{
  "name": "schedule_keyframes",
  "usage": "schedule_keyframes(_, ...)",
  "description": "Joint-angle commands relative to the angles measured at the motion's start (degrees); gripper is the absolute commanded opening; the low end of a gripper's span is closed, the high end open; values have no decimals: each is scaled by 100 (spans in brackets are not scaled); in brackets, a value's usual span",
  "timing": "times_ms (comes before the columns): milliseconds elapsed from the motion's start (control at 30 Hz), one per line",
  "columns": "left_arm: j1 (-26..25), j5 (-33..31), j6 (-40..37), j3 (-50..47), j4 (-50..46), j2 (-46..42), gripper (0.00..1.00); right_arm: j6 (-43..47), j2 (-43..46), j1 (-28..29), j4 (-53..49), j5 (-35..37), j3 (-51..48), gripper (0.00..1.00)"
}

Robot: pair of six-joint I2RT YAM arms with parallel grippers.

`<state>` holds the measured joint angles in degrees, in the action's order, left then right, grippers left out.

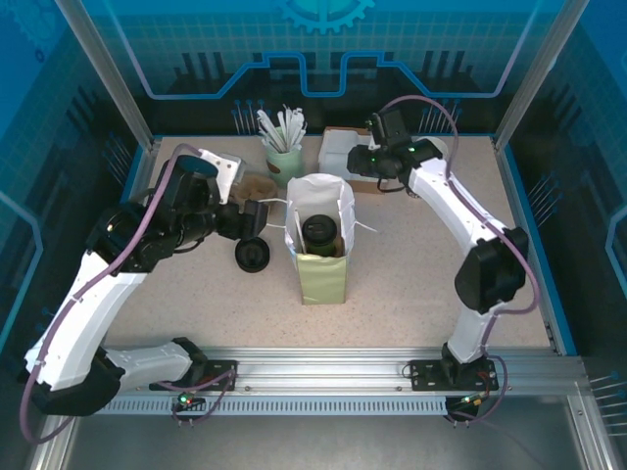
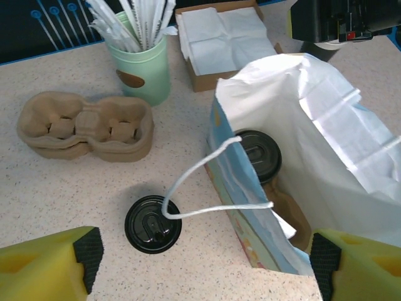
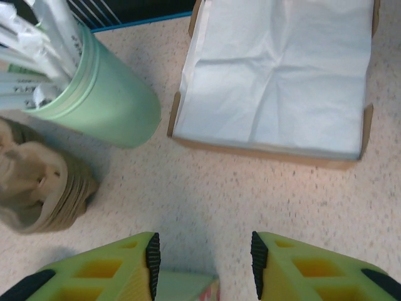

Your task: Pack the takeout coffee

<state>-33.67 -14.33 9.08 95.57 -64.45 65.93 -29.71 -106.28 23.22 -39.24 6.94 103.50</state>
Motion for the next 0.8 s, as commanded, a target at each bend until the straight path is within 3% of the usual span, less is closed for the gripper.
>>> schedule_keyframes(0,159,-73,55,-217,335,-102,93,209,-558,55,-329,342,712,45)
schedule_keyframes(67,212,-89,35,-283,305,-182,99,233,-874,67,-610,391,1164,45)
schedule_keyframes(333,383,-476,162,-311,-80,-360,99,444,-2205,83,-1163,880,2669,48)
schedule_keyframes(767,403,-429,313,-528,-125,-669,99,983,-4041,-33,-1045,1424,4281,57)
